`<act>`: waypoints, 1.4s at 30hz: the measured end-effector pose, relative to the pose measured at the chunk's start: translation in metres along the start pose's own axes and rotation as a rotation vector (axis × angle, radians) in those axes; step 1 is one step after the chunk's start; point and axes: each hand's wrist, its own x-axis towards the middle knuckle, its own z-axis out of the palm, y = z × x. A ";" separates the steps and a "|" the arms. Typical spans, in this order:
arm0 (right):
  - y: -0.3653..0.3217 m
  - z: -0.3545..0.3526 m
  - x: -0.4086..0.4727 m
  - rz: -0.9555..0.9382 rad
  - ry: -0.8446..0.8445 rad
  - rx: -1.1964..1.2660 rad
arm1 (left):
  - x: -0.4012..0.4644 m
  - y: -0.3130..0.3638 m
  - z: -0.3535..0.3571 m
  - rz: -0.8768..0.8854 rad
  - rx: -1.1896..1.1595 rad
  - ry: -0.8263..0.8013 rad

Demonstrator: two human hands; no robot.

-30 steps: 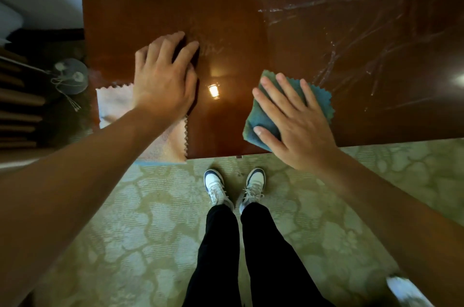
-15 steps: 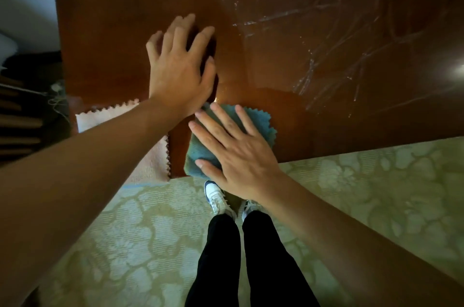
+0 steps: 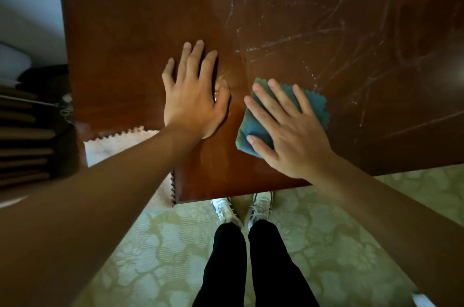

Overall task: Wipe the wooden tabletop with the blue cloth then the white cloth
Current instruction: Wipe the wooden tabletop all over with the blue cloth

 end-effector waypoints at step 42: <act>0.036 -0.018 0.102 -0.060 -0.104 -0.054 | 0.000 0.000 0.000 -0.014 -0.018 0.032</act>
